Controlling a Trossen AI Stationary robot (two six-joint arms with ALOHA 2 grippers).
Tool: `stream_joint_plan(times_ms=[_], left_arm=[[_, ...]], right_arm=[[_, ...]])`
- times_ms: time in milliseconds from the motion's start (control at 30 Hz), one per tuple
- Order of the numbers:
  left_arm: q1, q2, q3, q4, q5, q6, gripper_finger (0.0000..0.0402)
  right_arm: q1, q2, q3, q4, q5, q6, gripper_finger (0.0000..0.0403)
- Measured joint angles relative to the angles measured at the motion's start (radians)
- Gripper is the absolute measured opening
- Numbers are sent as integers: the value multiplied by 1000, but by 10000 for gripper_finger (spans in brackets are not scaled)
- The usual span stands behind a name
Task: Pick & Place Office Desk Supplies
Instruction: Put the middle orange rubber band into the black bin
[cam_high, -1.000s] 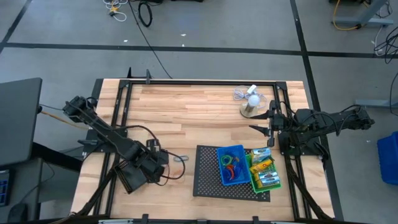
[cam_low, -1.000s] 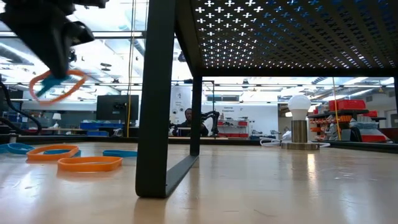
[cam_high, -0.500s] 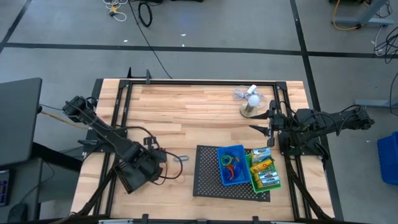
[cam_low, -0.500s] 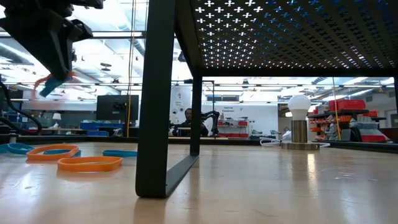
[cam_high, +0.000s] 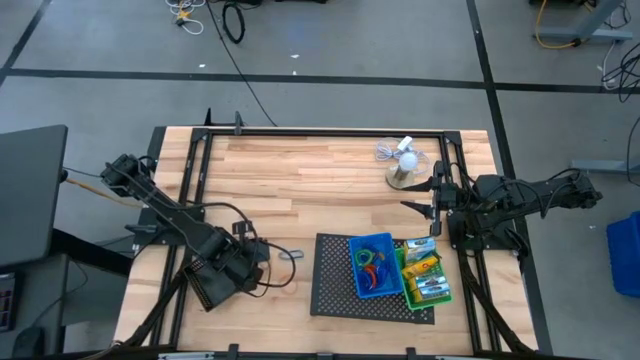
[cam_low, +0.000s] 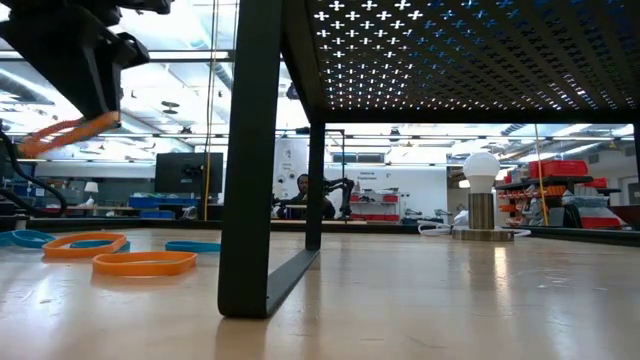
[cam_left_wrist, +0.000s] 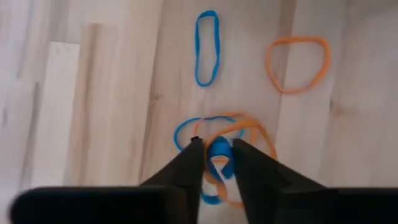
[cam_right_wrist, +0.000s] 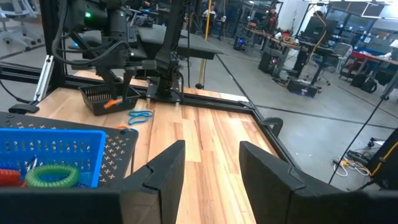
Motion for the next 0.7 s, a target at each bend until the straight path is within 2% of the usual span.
stream_joint_plan(times_ms=[100,200,300,600,700], left_arm=[[0,0,0,3,21,-9,136],[0,0,-6,7,0,-18,181],[3,0,-6,9,-7,-18,205],[8,0,-6,5,-19,-6,201],[3,0,-6,-4,-15,-6,175]], right_arm=[[0,0,0,0,0,-1,160],[0,0,0,0,0,-5,160],[0,0,0,0,0,-6,160],[0,0,0,0,0,-8,160],[0,0,0,0,0,-8,160]])
